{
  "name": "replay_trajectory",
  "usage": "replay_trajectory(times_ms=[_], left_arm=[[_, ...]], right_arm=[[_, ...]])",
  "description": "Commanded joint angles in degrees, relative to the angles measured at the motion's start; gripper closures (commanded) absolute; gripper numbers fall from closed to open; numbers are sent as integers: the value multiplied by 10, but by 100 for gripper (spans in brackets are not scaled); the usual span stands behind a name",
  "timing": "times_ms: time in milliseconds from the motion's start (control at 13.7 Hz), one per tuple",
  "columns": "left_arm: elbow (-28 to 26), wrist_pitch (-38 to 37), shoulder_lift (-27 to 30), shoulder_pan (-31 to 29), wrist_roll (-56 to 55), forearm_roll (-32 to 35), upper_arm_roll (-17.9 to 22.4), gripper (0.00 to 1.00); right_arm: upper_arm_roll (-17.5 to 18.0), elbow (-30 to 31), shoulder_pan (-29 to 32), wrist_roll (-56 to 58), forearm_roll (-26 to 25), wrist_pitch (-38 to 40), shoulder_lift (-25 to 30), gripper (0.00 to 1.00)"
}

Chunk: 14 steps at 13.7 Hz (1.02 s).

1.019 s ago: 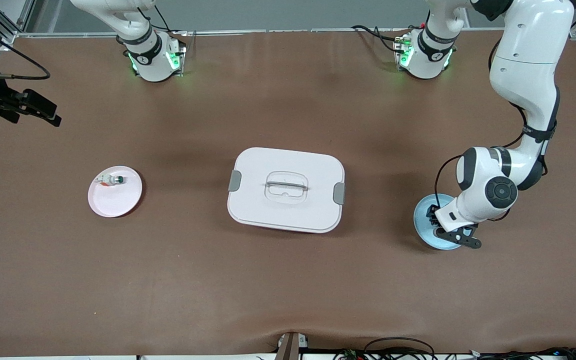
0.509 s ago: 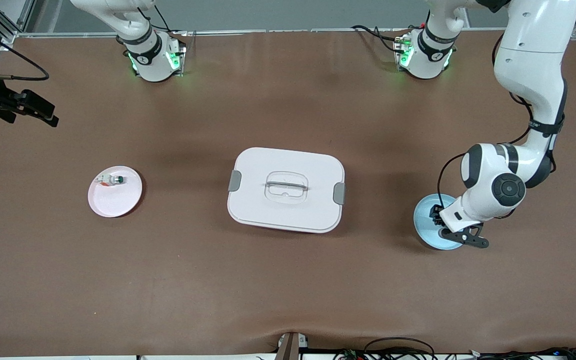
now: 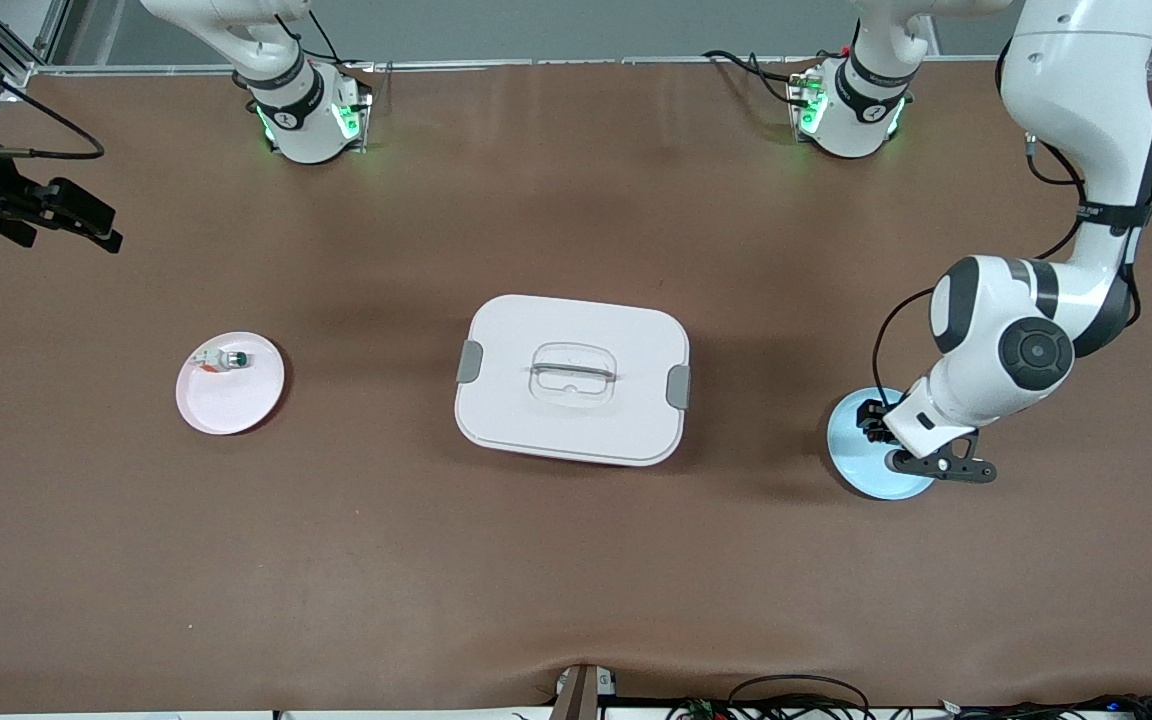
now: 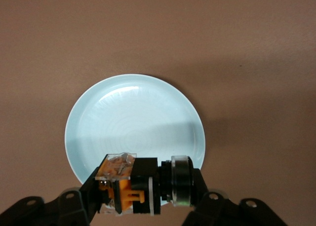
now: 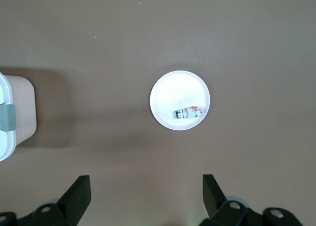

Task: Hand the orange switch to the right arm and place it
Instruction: 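Lift the orange switch off the blue plate with the left gripper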

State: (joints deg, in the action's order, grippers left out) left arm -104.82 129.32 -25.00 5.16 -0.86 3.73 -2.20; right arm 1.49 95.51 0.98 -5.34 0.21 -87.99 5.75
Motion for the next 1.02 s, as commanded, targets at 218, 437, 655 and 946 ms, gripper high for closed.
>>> replay_trajectory(times_ms=[218,437,655,946], left_arm=[[26,-91,54,-3,-63,0,-25,75],[69,-162,64,-2,-99,-7,-37,75],[101,-215,79,-3,-132,-24,-44,75],[150,-293,102,-2,-163,-69,-53,75]], right_arm=[[0,0,-2,3,16,4,6,0],[0,-2,-1,4,16,5,6,0],[0,-14,-1,6,14,5,1,0],[-3,-20,4,5,16,5,-8,0]])
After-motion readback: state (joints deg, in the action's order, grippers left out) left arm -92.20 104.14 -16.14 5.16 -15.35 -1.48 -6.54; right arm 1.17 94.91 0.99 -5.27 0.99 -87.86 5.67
